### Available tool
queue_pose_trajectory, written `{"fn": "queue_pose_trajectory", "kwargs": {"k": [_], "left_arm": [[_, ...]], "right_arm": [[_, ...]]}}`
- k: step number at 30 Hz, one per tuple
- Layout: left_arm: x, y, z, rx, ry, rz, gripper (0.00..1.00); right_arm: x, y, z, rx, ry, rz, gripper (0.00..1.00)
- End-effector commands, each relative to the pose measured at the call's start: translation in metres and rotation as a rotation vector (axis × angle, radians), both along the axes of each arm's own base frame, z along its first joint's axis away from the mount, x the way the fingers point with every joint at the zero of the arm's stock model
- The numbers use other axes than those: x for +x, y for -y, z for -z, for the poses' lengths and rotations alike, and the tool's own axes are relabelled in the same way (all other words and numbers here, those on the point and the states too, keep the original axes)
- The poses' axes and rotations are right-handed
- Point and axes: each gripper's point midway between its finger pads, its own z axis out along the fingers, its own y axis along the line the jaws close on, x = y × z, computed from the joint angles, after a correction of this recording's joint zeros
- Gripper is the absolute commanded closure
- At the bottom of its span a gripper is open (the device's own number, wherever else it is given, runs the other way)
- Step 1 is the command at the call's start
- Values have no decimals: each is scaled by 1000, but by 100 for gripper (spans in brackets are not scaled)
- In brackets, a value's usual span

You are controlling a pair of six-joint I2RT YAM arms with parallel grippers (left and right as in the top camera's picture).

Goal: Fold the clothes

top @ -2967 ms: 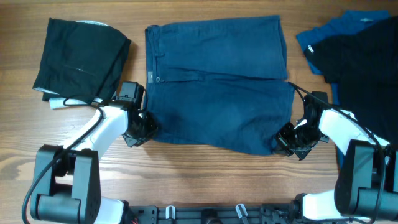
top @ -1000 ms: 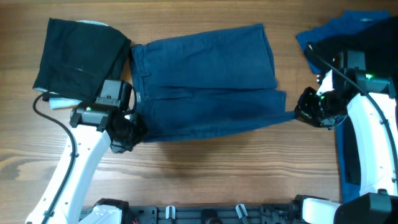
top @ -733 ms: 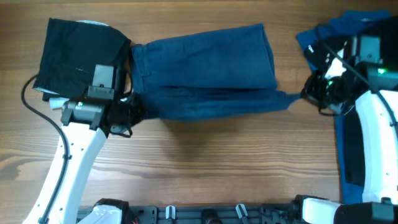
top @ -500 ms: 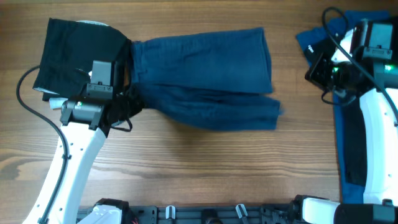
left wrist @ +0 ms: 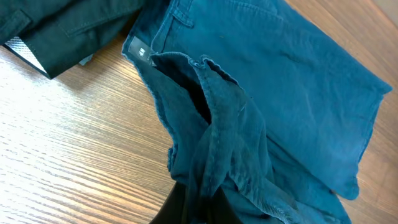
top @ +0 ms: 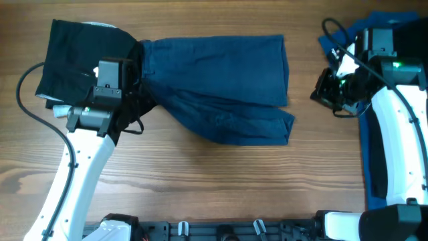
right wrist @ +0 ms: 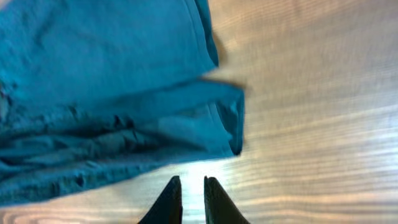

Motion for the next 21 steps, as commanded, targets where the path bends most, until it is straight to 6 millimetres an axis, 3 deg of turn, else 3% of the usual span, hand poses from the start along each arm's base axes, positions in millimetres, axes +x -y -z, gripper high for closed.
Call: {"fn": "queue_pose_trajectory", "kwargs": {"k": [1,7,10,15,21], "left_arm": [[5,-3,-6,9,18,-21,96],[4,-3,-5,10,14,-21,94],[4,-3,-5,10,13,-21,93],[4,-3,-5,10,13,-21,93],[2,-4,-4,12,5,-20,92]], "right_arm": [[-15,-19,25,111,-84,-19,85],[-15,-28,80,180,-93,27,82],[-15,-50,86,285,-5,-148,79],[-16,-40,103,120,41,-310,75],[12,-42,96,86,183,-373,71]]}}
